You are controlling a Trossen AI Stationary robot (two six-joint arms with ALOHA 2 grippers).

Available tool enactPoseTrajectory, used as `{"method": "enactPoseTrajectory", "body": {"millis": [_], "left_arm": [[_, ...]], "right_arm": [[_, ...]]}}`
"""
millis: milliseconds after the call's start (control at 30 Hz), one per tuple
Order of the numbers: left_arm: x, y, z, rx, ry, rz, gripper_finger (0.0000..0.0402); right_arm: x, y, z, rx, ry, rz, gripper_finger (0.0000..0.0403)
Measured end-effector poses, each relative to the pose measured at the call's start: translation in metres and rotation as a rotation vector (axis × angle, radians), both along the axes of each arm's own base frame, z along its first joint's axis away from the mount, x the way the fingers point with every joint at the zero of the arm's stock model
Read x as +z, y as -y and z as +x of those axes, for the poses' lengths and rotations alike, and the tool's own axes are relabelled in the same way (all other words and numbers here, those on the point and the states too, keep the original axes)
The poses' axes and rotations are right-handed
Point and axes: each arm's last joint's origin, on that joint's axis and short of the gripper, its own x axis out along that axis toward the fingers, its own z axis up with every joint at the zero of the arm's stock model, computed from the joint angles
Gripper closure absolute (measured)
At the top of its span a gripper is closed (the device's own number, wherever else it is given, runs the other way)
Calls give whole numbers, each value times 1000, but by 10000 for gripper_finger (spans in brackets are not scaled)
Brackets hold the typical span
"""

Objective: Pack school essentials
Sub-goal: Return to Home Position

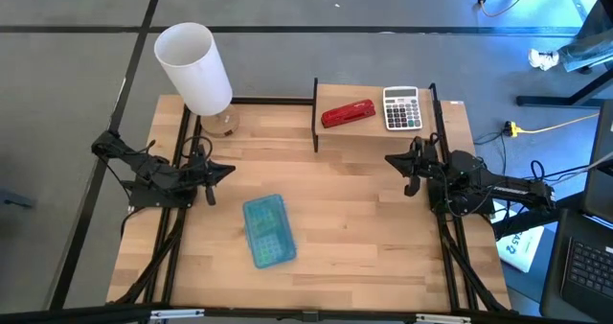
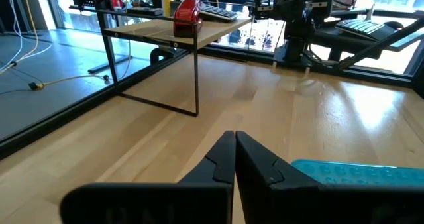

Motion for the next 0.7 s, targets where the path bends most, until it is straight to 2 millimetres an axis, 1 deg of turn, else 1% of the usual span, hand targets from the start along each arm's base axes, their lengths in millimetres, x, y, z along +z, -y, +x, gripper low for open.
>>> {"method": "enactPoseTrajectory", "body": {"millis": [433,700], "left_arm": [[0,0,0,0,0,0,376],[0,0,0,0,0,0,378]], "right_arm": [[0,0,0,0,0,0,383],[0,0,0,0,0,0,382]]}}
